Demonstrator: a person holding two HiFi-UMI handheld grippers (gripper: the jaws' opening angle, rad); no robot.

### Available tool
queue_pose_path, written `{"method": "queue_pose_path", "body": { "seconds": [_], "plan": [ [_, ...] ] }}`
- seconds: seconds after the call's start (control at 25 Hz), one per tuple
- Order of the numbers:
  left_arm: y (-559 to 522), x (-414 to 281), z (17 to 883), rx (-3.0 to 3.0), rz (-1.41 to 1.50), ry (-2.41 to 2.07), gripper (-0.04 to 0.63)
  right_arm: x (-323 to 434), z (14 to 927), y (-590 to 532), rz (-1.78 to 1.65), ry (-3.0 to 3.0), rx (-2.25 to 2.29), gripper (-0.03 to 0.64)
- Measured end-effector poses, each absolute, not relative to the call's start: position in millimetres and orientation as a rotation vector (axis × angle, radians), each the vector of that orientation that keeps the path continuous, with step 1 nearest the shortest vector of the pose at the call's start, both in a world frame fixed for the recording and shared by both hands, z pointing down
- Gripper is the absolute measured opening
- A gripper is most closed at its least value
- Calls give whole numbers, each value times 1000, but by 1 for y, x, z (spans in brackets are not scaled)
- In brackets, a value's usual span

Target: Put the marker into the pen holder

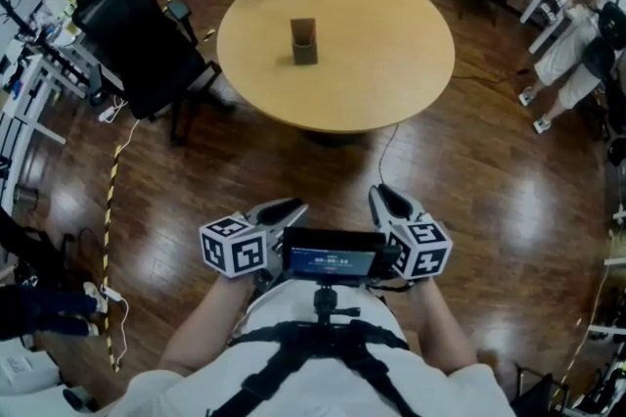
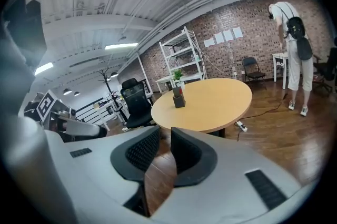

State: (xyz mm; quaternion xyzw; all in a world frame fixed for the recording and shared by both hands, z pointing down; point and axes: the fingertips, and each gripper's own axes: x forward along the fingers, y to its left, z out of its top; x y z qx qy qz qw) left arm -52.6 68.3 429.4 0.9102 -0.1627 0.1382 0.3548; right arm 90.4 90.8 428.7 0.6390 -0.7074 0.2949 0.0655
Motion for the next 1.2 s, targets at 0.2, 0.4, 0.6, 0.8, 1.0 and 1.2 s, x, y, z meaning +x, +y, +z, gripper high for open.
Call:
{"method": "queue_pose_path", "body": {
  "seconds": [0.2,0.4,0.6,0.8,1.0,1.2],
  "plan": [
    [68,-64,421,2386,352,-386,100,87,426,102,865,-2083,1989,77],
    [62,-63,423,2388,364,-390,100,98,427,107,850,-2034,2008,77],
    [71,-69,418,2382,360,-362,99,94,417,113,830,-2009,2030,55],
    [65,-69,409,2399,346,-349,99,87,407,104,810,-2023,2040,9],
    [71,-68,414,2387,361,-333,100,83,412,108,839,-2028,2021,8],
    [78,-64,414,2387,361,-322,100,77,409,115,838,-2078,1985,6]
  ]
}}
